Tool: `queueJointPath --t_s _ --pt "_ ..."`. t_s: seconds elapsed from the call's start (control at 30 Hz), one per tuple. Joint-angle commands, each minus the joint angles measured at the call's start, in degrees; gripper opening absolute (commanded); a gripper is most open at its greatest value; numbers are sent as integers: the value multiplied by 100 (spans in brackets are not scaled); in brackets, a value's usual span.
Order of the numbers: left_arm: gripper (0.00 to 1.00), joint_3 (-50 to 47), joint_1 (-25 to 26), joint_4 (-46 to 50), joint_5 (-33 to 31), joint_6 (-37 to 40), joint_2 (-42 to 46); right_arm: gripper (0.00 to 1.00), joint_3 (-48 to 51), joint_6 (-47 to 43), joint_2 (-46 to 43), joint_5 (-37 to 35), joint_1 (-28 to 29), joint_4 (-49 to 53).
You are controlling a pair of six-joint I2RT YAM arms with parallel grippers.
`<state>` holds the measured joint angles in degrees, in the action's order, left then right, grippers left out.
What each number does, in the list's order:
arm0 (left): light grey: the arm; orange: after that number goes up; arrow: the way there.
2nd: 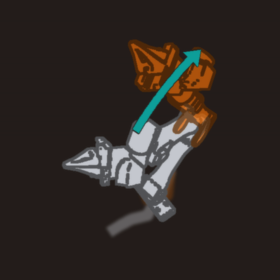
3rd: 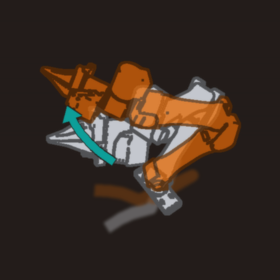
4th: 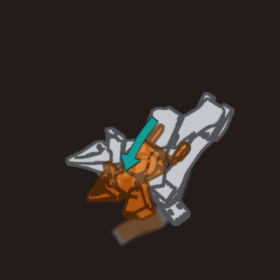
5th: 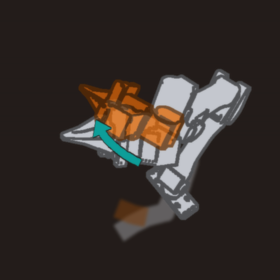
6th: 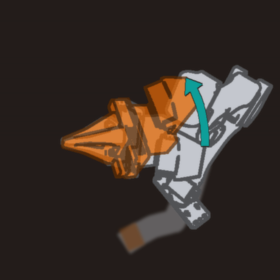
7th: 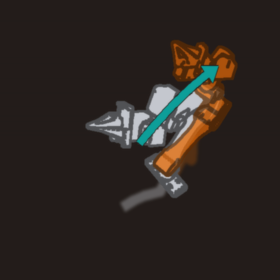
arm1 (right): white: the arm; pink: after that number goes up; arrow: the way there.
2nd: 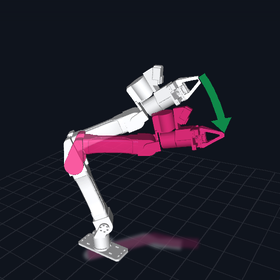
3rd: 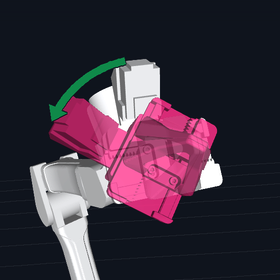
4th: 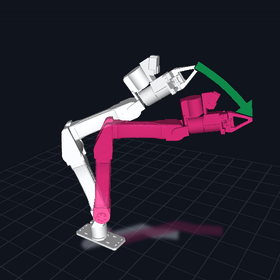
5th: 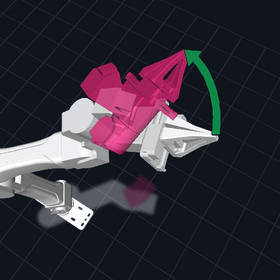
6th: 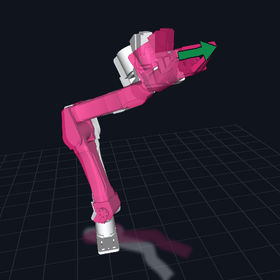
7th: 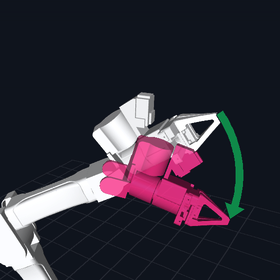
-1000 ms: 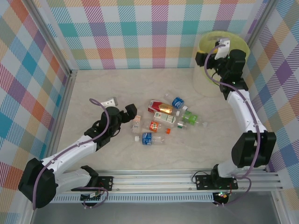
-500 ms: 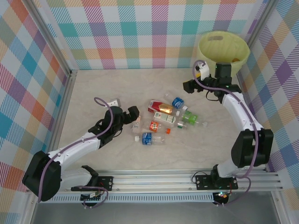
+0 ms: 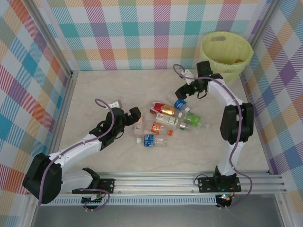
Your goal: Put the plastic bottles in the bin
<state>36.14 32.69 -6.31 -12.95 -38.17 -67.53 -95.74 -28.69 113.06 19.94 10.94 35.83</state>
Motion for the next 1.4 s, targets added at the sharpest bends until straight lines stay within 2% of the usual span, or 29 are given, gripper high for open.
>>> queueJointPath --t_s 0.0,0.23,0.43,0.67,0.8,0.93,1.07,1.37 --pt "100 103 -78 -46 -49 -67 138 90 -440 -296 444 46 98 671" --pt "100 71 -81 -37 -49 -127 174 90 -875 -351 1177 -759 441 536" --pt "100 12 -87 25 -90 -137 257 77 -1482 -199 1797 -1224 527 778" --pt "100 -82 -96 -20 -157 -181 325 76 -2082 -415 2436 -1499 655 1296" --pt "100 -100 -101 -13 -130 -199 325 75 -2265 -313 2608 -1838 684 1206" --pt "100 -112 -105 7 -159 -197 341 66 -2108 -303 2409 -1841 705 1029" --pt "100 -116 -122 -15 -174 -188 324 56 -1448 -236 1783 -1646 707 319" --pt "100 -113 -157 -86 -113 -204 222 44 -329 -168 349 -1338 706 -934"
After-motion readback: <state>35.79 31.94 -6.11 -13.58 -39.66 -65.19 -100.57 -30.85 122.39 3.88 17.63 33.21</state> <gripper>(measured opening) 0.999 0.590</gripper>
